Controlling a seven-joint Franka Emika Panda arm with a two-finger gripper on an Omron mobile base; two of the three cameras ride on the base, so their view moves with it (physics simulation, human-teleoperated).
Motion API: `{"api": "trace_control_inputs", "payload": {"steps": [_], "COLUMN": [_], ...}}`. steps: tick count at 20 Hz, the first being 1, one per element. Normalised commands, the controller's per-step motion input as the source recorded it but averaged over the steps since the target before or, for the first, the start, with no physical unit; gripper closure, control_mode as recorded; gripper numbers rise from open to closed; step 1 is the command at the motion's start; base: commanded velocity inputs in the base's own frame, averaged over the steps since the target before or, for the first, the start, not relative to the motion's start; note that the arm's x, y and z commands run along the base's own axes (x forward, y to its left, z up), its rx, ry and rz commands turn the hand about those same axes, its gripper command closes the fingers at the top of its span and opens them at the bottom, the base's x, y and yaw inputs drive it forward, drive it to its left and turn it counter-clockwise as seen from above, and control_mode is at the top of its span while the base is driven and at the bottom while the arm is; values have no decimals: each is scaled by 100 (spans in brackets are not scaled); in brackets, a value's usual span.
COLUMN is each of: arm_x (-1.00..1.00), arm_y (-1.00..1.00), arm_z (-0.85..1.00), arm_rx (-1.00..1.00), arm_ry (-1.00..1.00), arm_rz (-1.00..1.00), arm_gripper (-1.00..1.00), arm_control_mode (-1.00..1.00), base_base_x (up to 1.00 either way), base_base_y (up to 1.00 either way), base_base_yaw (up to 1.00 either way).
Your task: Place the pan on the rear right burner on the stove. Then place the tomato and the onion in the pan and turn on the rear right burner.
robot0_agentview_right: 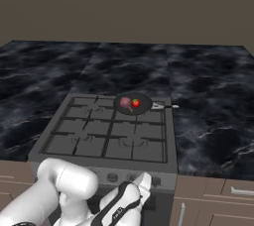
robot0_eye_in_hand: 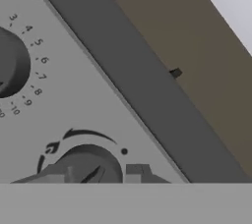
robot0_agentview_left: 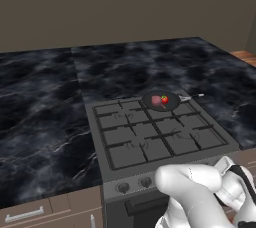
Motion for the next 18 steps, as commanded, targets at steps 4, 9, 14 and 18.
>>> {"api": "trace_control_inputs", "payload": {"steps": [4, 9, 14, 18], "arm_x": [7, 2, 4, 7], "arm_y": [1, 0, 0, 0], "arm_z": [-2, -6, -1, 0], "arm_rx": [-29, -28, -28, -27], "arm_ry": [-5, -6, -8, -8], "arm_rz": [1, 7, 10, 11], "arm_gripper": [100, 100, 100, 100], "arm_control_mode": [-100, -100, -100, -100], "base_base_x": [0, 0, 0, 0], "base_base_y": [0, 0, 0, 0], "base_base_yaw": [0, 0, 0, 0]}}
